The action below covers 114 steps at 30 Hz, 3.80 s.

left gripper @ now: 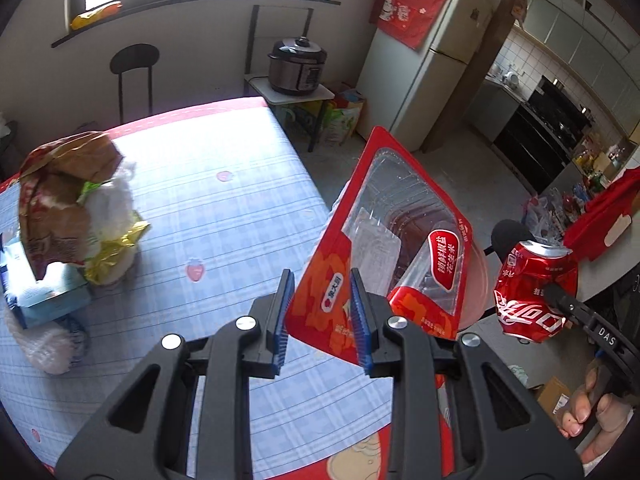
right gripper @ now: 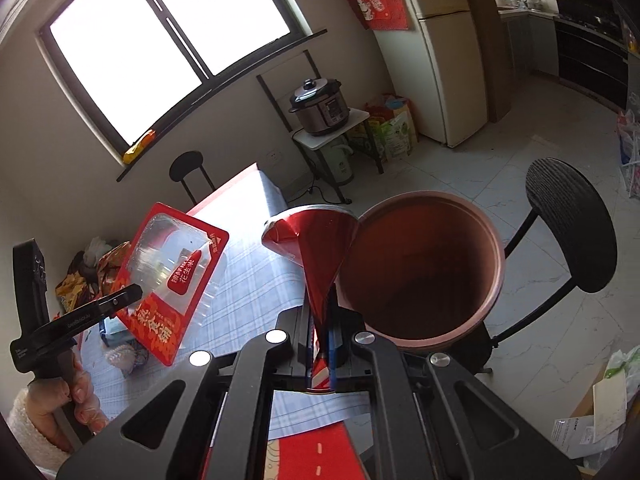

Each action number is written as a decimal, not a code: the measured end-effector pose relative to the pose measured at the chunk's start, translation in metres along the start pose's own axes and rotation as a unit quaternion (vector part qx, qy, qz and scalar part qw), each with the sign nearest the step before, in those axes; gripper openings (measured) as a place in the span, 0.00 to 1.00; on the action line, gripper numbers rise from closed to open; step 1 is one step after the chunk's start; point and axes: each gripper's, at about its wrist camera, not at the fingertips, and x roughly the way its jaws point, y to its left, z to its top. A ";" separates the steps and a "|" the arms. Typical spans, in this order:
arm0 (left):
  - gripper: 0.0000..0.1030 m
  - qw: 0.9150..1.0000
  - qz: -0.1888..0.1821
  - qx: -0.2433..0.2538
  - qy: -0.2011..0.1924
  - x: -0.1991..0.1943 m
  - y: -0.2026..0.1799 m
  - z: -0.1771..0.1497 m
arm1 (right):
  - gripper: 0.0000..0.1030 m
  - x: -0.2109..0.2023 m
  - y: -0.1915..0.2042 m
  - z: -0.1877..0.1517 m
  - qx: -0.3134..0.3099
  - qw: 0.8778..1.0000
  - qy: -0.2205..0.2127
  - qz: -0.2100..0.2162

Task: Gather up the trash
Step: 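Carry the tray and can to the terracotta bin and release both, then move both tools back over the table toward the remaining trash, then grasp the brown paper snack bag with the right tool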

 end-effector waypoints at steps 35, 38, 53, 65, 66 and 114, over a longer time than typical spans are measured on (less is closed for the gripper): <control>0.77 0.995 -0.095 0.005 0.037 0.123 -0.113 0.022 | 0.06 -0.001 -0.097 0.007 0.055 0.997 -0.004 -0.055; 0.84 0.995 -0.097 -0.005 -0.024 0.076 -0.094 0.024 | 0.06 0.005 -0.092 0.017 0.047 0.997 -0.007 -0.054; 0.94 0.979 0.035 -0.047 -0.196 -0.103 0.022 -0.010 | 0.06 0.099 -0.056 0.043 -0.006 0.995 0.055 -0.082; 0.73 0.972 0.045 -0.156 -0.167 -0.158 0.103 -0.072 | 0.06 0.136 -0.039 0.042 -0.018 0.992 0.086 -0.095; 0.74 0.971 0.041 -0.160 -0.170 -0.160 0.105 -0.073 | 0.06 0.137 -0.037 0.042 -0.019 0.991 0.087 -0.096; 0.95 0.942 0.182 -0.190 -0.209 -0.217 0.354 -0.123 | 0.95 0.180 0.446 -0.073 -0.340 0.936 0.033 0.091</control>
